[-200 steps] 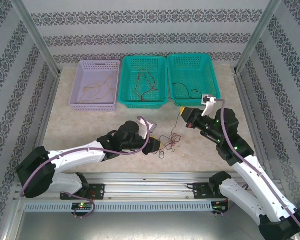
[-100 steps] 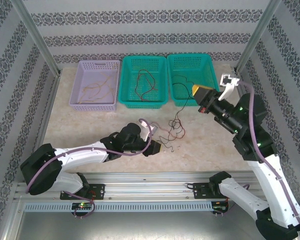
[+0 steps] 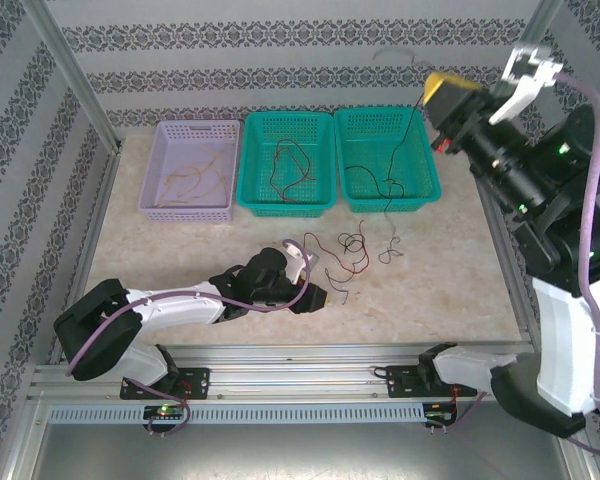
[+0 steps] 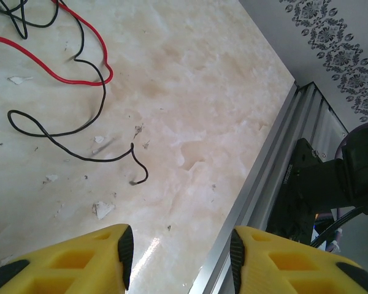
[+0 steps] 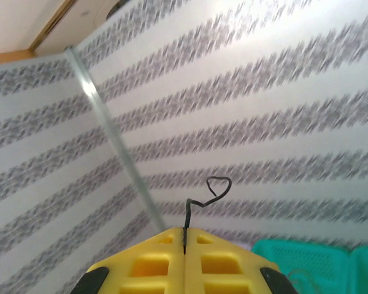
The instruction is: Untangle the cables
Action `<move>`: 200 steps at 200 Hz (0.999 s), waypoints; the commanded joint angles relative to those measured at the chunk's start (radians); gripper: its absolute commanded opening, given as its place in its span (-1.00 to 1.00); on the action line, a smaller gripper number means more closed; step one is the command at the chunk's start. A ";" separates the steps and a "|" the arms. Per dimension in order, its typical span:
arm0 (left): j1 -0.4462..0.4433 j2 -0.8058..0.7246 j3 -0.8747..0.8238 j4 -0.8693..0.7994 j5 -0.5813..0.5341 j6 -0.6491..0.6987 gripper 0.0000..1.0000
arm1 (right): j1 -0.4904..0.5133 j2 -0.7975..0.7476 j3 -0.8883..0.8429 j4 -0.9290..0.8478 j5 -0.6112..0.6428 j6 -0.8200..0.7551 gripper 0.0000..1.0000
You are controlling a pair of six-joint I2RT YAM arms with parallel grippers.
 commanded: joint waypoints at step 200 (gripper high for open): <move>-0.015 -0.172 -0.016 -0.122 -0.053 0.093 0.26 | -0.244 0.930 0.557 0.102 0.428 -0.217 -1.00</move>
